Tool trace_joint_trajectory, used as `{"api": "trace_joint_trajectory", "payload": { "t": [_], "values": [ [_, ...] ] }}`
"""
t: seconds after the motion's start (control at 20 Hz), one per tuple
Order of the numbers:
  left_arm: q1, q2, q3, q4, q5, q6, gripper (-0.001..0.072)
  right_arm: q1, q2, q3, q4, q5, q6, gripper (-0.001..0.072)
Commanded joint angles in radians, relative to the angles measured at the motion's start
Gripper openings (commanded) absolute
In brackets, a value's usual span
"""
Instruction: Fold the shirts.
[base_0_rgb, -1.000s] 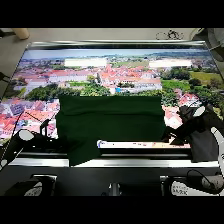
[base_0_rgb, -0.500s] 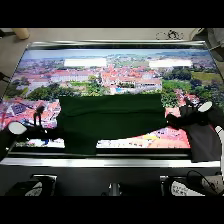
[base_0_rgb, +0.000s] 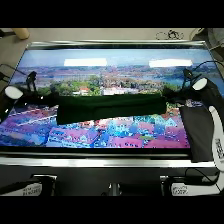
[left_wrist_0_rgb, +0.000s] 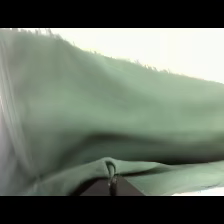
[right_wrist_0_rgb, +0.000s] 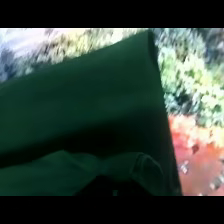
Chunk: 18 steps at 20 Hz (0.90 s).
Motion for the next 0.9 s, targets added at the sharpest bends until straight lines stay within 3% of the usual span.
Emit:
{"api": "trace_joint_trajectory", "payload": {
  "t": [0.0,0.05,0.1,0.15,0.25,0.45,0.6,0.65,0.7,0.75,0.8,0.85],
  "values": [
    [0.005,-0.224,0.18,0.0,-0.03,-0.001,0.0038,0.023,-0.145,0.092,-0.02,-0.009,0.082,0.0023],
    [0.0,-0.265,0.193,-0.009,-0.043,0.0,0.0135,0.024,-0.169,0.092,-0.011,-0.003,0.105,0.0081],
    [-0.003,-0.298,0.204,-0.022,-0.077,0.0,0.0415,0.028,-0.185,0.093,0.01,-0.001,0.108,0.0426],
    [0.001,-0.315,0.217,-0.019,-0.112,0.001,0.0584,0.026,-0.184,0.096,0.015,0.003,0.091,0.0686],
    [0.025,-0.304,0.233,-0.02,-0.149,0.013,0.0584,-0.007,-0.177,0.126,-0.017,0.053,0.046,0.071],
    [0.02,-0.224,0.235,-0.039,-0.163,0.027,0.0581,-0.072,-0.227,0.13,0.036,0.131,0.066,0.0708],
    [-0.063,-0.193,0.234,-0.051,-0.163,0.026,0.058,-0.035,-0.297,0.13,0.184,0.178,0.018,0.0689],
    [-0.097,-0.191,0.234,-0.051,-0.163,0.025,0.058,-0.017,-0.308,0.13,0.212,0.177,0.018,0.0592],
    [-0.136,-0.192,0.234,-0.05,-0.161,0.026,0.0579,-0.003,-0.307,0.13,0.224,0.167,0.018,0.0325],
    [-0.172,-0.196,0.234,-0.049,-0.152,0.024,0.0492,-0.001,-0.294,0.13,0.256,0.172,0.018,0.0016],
    [-0.211,-0.202,0.233,-0.05,-0.129,0.012,0.013,-0.004,-0.269,0.13,0.303,0.186,-0.004,0.0021],
    [-0.249,-0.207,0.229,-0.05,-0.077,-0.011,0.0037,-0.007,-0.225,0.134,0.33,0.21,-0.045,0.002]
  ]
}}
